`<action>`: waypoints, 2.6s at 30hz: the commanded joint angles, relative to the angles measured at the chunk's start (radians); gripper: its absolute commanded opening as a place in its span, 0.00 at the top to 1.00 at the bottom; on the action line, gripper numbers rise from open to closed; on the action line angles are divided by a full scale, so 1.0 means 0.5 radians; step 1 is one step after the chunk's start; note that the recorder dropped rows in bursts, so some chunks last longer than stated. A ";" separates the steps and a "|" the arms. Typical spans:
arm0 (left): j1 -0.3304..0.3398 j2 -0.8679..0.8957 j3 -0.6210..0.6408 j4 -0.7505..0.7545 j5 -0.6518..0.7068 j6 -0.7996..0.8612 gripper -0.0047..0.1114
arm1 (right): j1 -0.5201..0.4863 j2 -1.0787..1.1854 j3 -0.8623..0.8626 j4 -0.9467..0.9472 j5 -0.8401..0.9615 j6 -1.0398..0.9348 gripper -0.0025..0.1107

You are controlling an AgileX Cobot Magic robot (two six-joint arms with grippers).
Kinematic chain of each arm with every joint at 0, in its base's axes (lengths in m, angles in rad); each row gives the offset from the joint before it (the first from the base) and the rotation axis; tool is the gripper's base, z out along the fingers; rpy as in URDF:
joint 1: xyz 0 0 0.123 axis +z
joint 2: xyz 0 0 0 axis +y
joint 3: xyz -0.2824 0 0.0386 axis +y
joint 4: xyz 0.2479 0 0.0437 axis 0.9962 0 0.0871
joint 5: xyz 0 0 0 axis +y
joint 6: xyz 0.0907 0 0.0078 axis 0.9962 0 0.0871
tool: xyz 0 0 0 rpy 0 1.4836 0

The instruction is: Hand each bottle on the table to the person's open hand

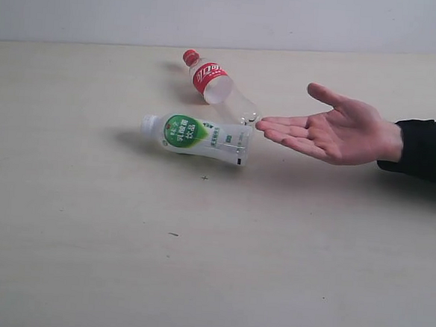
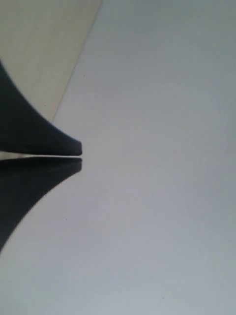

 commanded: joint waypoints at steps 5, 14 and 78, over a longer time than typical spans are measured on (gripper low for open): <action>0.000 0.134 -0.054 -0.025 -0.581 0.162 0.93 | -0.009 -0.007 -0.012 -0.009 -0.021 -0.005 0.98; 0.000 0.923 -0.776 -0.053 -0.354 0.859 0.93 | -0.009 -0.007 -0.012 -0.009 -0.021 -0.005 0.98; -1.146 3.961 -3.043 -0.109 1.697 3.272 0.41 | -0.009 -0.007 -0.012 -0.013 -0.021 -0.005 0.98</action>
